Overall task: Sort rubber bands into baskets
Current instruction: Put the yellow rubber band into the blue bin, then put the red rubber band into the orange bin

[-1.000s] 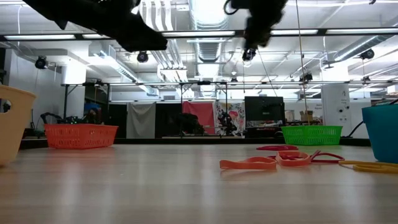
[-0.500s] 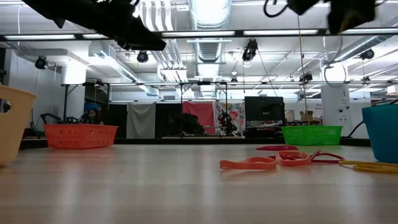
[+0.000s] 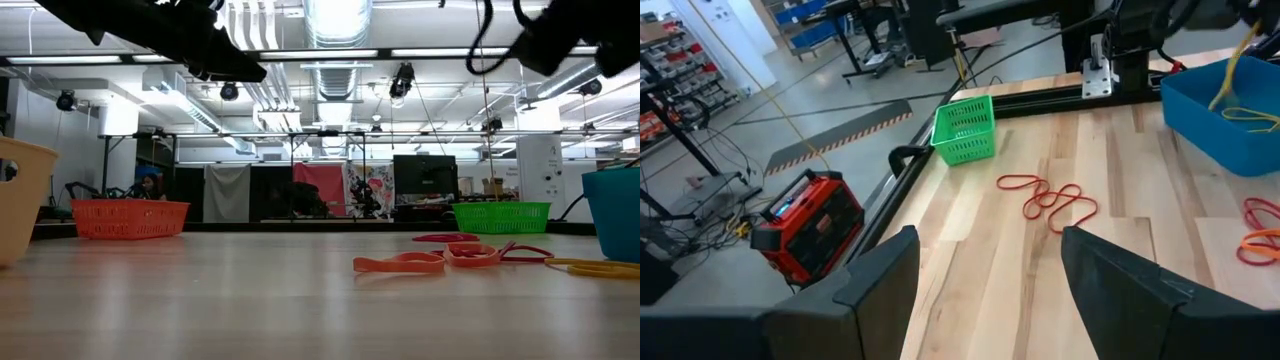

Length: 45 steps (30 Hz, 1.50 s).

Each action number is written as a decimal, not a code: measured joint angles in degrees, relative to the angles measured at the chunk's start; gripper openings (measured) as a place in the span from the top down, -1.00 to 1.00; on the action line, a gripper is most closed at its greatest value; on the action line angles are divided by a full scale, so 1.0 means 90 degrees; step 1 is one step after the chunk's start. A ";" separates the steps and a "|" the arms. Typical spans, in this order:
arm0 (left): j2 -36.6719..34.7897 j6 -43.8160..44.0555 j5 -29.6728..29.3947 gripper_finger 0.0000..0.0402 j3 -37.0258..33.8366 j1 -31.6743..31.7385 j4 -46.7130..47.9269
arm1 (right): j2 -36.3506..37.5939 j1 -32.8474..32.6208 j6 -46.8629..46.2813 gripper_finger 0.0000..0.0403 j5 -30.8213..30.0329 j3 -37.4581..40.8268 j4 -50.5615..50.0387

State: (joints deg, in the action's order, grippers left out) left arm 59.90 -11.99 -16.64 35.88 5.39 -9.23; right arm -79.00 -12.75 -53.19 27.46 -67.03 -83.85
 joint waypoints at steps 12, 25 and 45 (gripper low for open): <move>0.0321 0.0069 0.0007 -0.14 0.0000 -0.0002 -0.0053 | -0.0002 0.0000 -0.0199 0.96 -0.0086 0.1519 0.0072; 0.0391 0.0074 0.0010 -0.14 0.0000 -0.0002 -0.0260 | 0.0002 0.0002 -0.0262 0.77 -0.0614 0.1599 0.0314; 0.0393 0.0182 0.0147 -0.14 0.0000 -0.0013 -0.0251 | 0.0029 0.0005 0.0481 0.22 -0.2687 0.0459 0.0569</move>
State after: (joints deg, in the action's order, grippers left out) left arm 63.44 -10.35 -15.32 35.88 5.27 -11.50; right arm -78.74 -12.71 -48.86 3.28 -62.90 -78.73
